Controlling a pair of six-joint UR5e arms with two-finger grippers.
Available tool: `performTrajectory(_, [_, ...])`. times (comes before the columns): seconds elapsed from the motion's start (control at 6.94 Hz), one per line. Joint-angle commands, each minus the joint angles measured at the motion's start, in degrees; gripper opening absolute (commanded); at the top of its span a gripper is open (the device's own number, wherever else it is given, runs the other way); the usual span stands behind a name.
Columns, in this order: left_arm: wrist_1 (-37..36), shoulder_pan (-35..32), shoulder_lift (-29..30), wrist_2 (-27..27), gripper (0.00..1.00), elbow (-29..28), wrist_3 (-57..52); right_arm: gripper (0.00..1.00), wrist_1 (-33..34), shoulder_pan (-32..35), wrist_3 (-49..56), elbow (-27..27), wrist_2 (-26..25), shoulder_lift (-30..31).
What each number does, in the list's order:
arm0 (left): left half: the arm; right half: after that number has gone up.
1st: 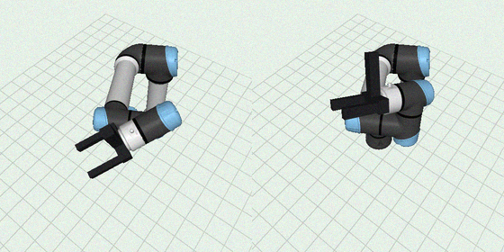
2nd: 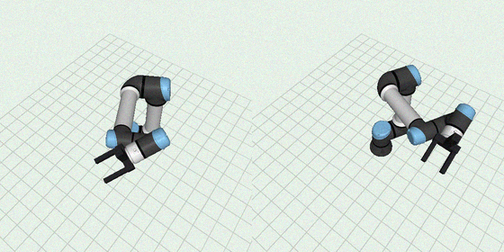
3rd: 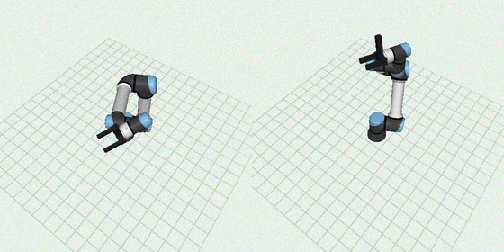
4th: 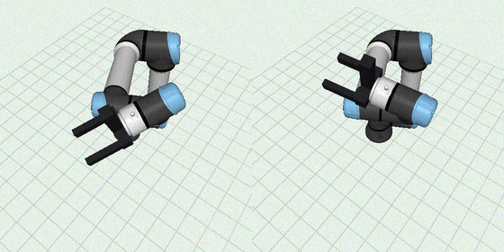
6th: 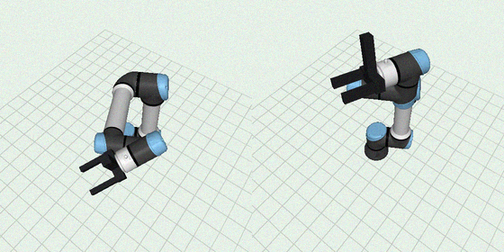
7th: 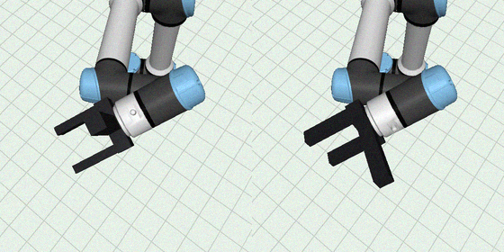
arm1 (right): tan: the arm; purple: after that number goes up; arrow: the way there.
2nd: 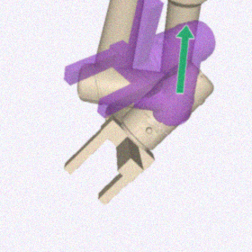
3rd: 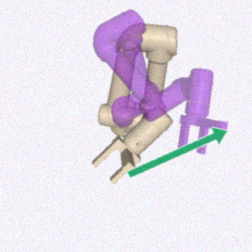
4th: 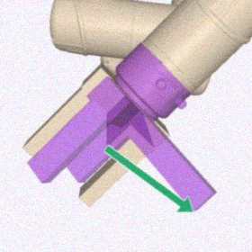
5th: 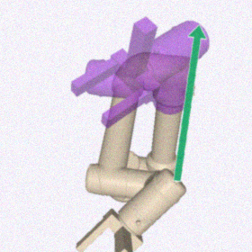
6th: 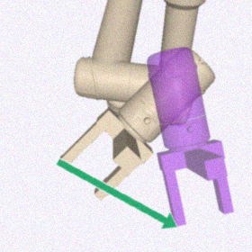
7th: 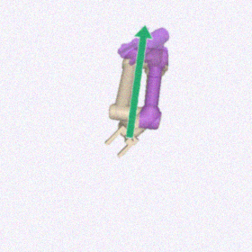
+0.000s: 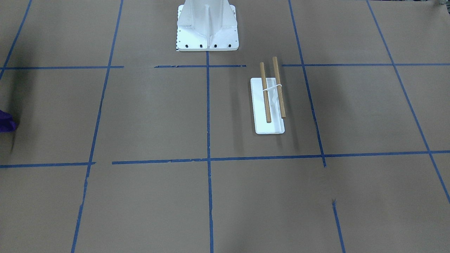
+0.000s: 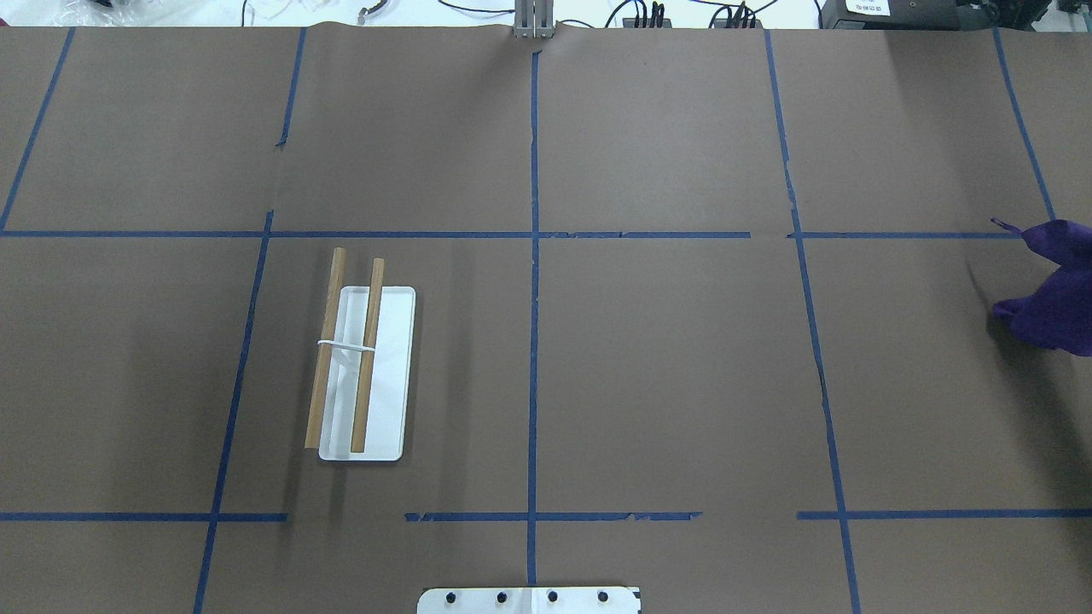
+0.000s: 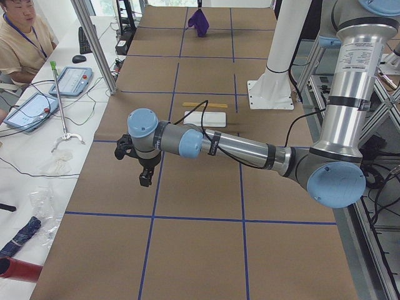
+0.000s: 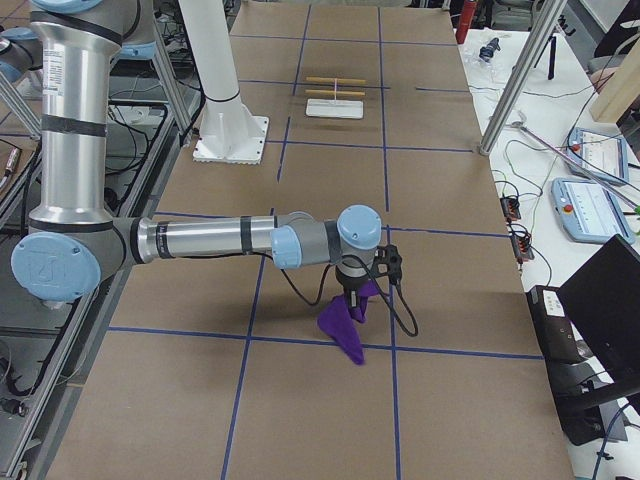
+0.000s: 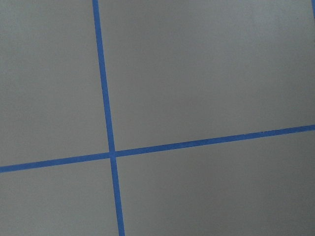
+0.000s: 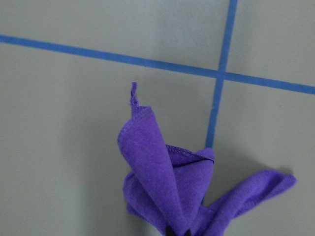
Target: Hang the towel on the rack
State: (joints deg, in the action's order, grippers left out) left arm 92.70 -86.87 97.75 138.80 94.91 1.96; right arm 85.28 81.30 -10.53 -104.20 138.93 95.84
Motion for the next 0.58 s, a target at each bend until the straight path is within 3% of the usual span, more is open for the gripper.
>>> performTrajectory(0.0, [5.3,0.2,0.0,2.2,1.00,-0.2,0.2,0.00,-0.2,-7.2,-20.6,-10.5,2.4,-3.0])
performTrajectory(0.14, [7.0,1.8,0.1,5.7,1.00,-0.1,3.3,0.00,-0.1,-11.1,-31.5,-11.9,2.4,-8.7])
performTrajectory(0.43, [21.6,8.8,0.4,6.9,1.00,0.8,27.3,0.00,0.0,-19.4,-50.2,-11.9,0.9,-20.8])
